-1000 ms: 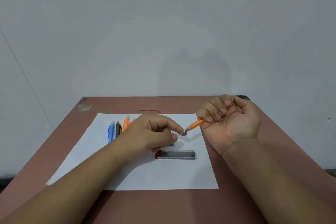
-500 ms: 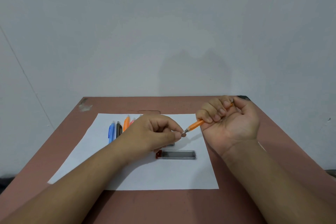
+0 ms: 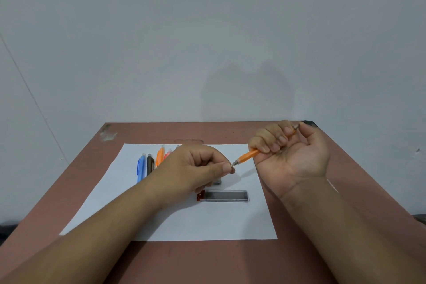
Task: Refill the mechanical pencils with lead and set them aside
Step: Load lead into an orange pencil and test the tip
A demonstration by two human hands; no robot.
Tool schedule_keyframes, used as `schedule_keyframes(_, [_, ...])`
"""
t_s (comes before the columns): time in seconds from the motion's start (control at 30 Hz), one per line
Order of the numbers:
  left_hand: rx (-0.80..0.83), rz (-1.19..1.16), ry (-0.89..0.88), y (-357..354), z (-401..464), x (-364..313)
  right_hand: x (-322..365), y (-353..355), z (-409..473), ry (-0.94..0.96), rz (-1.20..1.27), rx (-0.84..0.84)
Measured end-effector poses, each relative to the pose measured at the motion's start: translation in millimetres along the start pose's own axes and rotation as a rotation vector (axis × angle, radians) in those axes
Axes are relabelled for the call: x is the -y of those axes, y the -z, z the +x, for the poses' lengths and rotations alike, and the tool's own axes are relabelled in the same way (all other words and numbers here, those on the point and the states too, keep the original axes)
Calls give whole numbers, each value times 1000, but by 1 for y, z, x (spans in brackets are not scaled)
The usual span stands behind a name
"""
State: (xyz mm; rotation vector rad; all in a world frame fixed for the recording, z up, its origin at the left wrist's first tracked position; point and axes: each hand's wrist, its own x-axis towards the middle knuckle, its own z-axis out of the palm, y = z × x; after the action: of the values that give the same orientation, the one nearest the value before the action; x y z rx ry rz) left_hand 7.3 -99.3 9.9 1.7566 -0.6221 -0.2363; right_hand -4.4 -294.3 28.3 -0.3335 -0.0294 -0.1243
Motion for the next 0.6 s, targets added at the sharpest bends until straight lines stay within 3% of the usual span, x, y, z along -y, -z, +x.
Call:
schedule_keyframes(0.27, [-61, 47, -40, 1, 1, -1, -5, -8, 0, -21, -112, 55])
schedule_keyframes(0.4, [-98, 77, -54, 1, 1, -1, -11, -5, 1, -20, -351, 19])
schedule_keyframes(0.53, [-73, 140, -95, 0, 1, 1, -11, -2, -1, 43, -782, 12])
schedule_keyframes(0.6, [-68, 185, -109, -1, 1, 2, -10, -2, -1, 29, -816, 24])
